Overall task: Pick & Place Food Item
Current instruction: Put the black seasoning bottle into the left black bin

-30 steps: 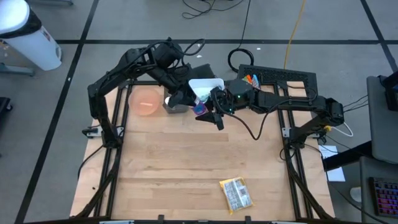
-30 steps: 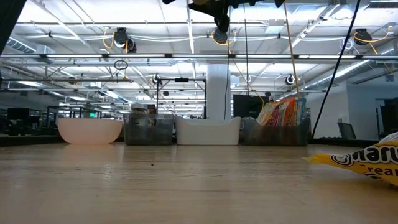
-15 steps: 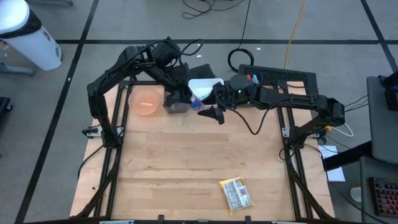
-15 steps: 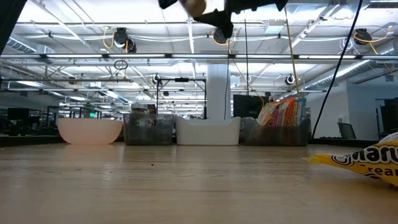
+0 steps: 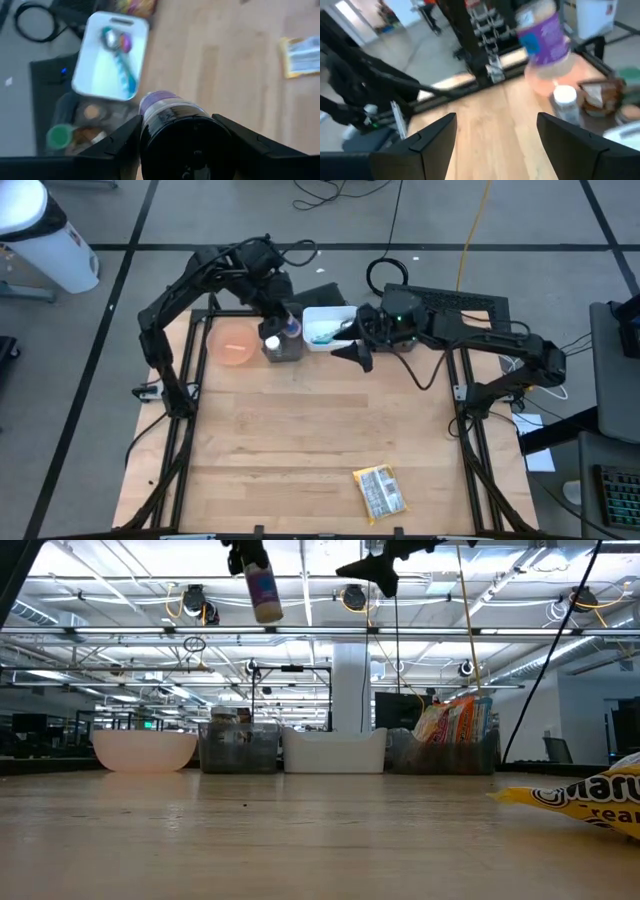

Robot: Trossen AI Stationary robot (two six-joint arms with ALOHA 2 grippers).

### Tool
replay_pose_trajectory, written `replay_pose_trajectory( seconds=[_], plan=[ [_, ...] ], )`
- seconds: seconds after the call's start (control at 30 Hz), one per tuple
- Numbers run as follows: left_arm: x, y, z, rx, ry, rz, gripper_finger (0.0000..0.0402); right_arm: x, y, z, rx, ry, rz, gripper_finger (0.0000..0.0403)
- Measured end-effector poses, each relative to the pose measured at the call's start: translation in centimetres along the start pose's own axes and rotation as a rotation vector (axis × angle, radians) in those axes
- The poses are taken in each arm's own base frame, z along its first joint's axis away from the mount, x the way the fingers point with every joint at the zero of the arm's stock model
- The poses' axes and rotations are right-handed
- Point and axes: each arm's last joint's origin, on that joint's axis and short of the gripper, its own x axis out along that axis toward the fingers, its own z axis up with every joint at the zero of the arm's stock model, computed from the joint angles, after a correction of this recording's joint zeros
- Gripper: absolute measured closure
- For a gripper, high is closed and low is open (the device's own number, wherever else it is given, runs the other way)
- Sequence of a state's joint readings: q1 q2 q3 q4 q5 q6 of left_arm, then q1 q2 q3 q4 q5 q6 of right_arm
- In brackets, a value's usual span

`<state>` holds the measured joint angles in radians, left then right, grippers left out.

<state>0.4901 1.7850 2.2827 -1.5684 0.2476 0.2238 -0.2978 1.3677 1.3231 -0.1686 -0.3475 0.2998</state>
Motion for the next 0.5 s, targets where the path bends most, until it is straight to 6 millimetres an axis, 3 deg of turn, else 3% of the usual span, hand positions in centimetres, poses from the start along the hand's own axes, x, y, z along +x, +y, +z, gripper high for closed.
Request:
replay_pose_trajectory(
  seconds=[0.27,0.5],
  plan=[
    [4.2,1.9,-0.5,-0.027,0.136,0.088,0.0182,-1.3,0.9,-1.2,-0.039,0.053,-0.124,0.0136],
    [8.3,4.3,-1.5,-0.075,0.182,0.189,0.0182,-2.5,0.4,-5.7,0.082,-0.051,-0.101,0.0142]
  ],
)
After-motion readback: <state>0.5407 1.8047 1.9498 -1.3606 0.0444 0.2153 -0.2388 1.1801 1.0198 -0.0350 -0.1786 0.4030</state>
